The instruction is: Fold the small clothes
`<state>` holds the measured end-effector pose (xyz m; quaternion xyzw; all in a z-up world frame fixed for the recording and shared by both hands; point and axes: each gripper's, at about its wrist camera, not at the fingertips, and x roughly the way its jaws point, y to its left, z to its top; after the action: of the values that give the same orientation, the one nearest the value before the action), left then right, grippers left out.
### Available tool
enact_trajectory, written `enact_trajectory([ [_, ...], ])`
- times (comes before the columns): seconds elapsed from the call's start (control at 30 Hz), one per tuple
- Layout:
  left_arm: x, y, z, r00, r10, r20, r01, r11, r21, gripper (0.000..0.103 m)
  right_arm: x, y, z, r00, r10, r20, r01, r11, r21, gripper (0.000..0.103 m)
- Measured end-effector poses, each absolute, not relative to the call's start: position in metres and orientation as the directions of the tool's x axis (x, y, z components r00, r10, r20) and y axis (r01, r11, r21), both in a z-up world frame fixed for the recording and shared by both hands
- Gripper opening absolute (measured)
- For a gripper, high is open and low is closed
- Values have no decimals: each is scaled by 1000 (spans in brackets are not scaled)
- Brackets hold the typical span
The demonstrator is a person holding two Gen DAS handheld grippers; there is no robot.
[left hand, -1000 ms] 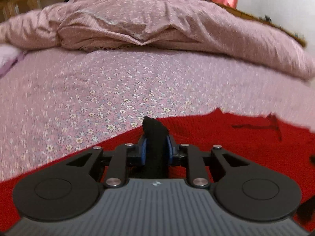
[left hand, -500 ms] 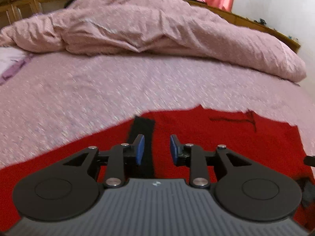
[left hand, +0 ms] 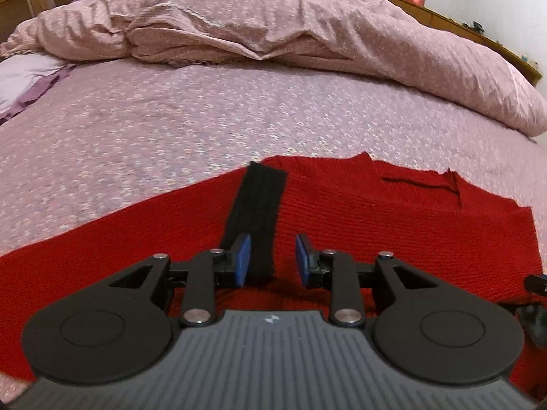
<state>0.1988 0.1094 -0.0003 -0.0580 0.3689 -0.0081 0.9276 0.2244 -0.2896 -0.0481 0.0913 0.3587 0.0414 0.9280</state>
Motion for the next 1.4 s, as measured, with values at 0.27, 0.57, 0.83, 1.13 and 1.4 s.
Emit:
enact_trajectory([
  [0.27, 168, 127, 15, 719, 23, -695, -97, 993, -67, 50, 210, -279, -35, 753, 164, -637, -59, 981, 183, 64],
  [0.57, 132, 157, 21, 704, 101, -703, -191, 980, -51, 53, 189, -278, -15, 775, 181, -605, -88, 980, 180, 64],
  [0.83, 100, 189, 16, 669, 190, -719, -321, 946, -49, 57, 169, -281, -9, 777, 193, -599, -84, 975, 205, 64],
  [1.13, 77, 216, 9, 639, 255, -725, -419, 907, -51, 61, 158, -278, -9, 763, 194, -616, -76, 974, 212, 64],
  [1.4, 68, 236, -2, 613, 273, -741, -473, 878, -68, 63, 158, -269, -13, 743, 184, -644, -69, 977, 200, 64],
])
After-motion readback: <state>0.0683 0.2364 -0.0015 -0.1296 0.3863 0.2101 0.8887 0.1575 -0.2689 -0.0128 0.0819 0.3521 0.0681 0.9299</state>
